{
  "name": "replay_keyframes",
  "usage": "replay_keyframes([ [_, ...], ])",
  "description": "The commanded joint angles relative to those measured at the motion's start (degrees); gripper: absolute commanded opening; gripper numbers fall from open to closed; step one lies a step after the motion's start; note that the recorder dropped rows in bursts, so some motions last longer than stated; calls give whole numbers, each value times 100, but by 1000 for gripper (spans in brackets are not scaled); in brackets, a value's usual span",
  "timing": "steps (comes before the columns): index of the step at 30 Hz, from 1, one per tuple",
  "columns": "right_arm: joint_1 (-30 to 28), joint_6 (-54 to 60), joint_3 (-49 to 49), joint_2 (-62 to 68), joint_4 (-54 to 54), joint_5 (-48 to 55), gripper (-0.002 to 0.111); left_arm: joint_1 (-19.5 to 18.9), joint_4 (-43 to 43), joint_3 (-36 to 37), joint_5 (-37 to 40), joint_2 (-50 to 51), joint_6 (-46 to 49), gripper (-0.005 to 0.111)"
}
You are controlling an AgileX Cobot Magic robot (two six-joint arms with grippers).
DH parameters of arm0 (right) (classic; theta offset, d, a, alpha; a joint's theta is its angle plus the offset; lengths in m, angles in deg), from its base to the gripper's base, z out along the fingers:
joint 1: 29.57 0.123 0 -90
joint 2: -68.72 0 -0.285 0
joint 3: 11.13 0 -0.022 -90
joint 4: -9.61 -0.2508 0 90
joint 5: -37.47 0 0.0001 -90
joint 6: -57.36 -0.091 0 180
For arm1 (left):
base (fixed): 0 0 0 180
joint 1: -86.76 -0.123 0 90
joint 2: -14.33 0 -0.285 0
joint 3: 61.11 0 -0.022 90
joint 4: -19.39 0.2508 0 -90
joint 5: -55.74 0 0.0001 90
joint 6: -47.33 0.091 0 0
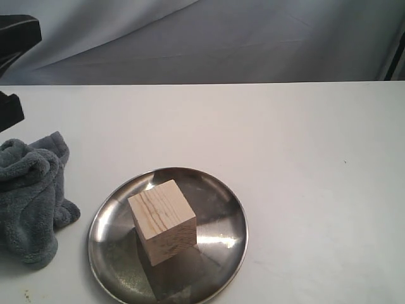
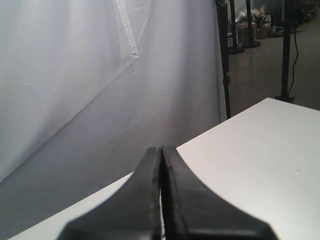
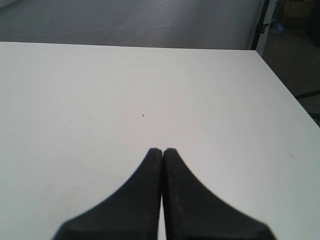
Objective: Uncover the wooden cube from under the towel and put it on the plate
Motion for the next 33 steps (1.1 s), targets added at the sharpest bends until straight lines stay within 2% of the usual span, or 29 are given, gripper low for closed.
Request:
replay_keyframes([
  [1,11,4,21,-32,22,-37,0,-226,-59,287,303,-432,-428,0],
  [3,11,4,21,-32,22,-37,0,-447,-59,524,455,-690,-428,0],
  [9,11,4,21,-32,22,-37,0,-1426,-59,1225,748,-1716,-417,0],
  [13,11,4,21,-32,22,-37,0,-1748,-59,1714,658,-2511,-417,0],
  [19,11,4,21,-32,22,-37,0,-1802,-59,2321,495,-3384,-566,0],
  [26,11,4,21,-32,22,-37,0,-1802,-59,2958,-224,-4367,-1139,1],
  [33,11,4,21,-32,22,-37,0,-1802,-59,3019,-195,-4580,-1387,1],
])
